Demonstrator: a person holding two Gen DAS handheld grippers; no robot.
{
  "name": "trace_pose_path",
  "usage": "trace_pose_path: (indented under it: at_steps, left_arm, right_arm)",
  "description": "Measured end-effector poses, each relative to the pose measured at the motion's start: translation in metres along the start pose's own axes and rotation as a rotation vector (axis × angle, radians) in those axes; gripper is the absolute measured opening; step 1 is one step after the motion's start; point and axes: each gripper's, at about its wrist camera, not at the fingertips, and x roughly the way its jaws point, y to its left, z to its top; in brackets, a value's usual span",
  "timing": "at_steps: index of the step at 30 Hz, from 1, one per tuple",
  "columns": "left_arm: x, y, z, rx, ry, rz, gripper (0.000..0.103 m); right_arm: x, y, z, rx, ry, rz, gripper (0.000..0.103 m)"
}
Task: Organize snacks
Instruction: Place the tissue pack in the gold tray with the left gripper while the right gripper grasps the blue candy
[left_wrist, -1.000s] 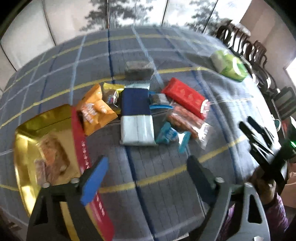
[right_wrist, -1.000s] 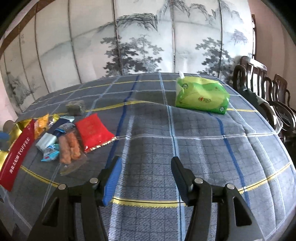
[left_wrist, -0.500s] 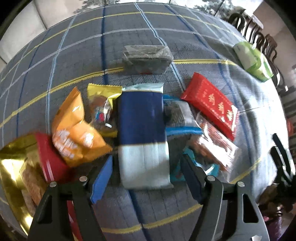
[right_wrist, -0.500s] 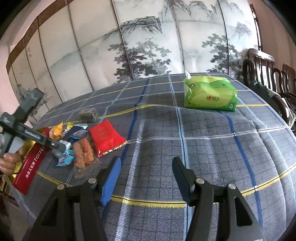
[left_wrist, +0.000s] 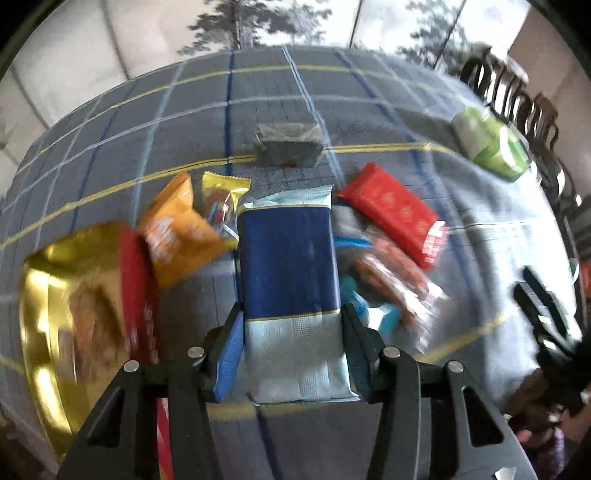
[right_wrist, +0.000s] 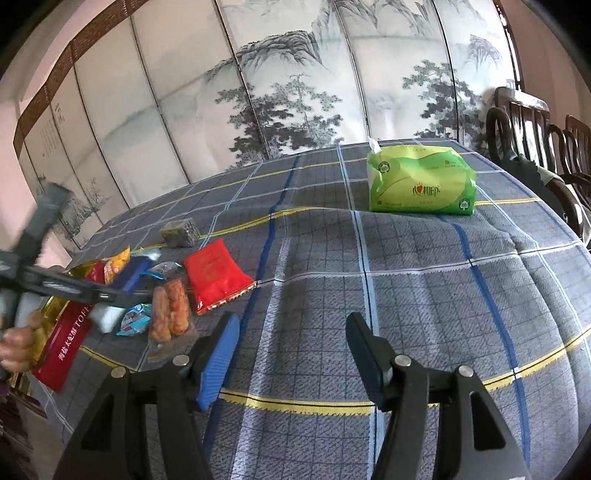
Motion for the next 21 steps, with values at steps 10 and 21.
trace_pose_path:
  at_steps: [10, 21]
  left_arm:
    - [-0.077, -0.001, -0.058, -0.072, -0.106, -0.036, 0.046]
    - [-0.108, 0.028, -0.091, -0.102, -0.16, 0.038, 0.047]
  right_arm:
    - [-0.01, 0.054, -0.004, -0.226, 0.028, 0.184, 0.062]
    - [0.031, 0.15, 0.008, -0.491, 0.094, 0.318, 0.062]
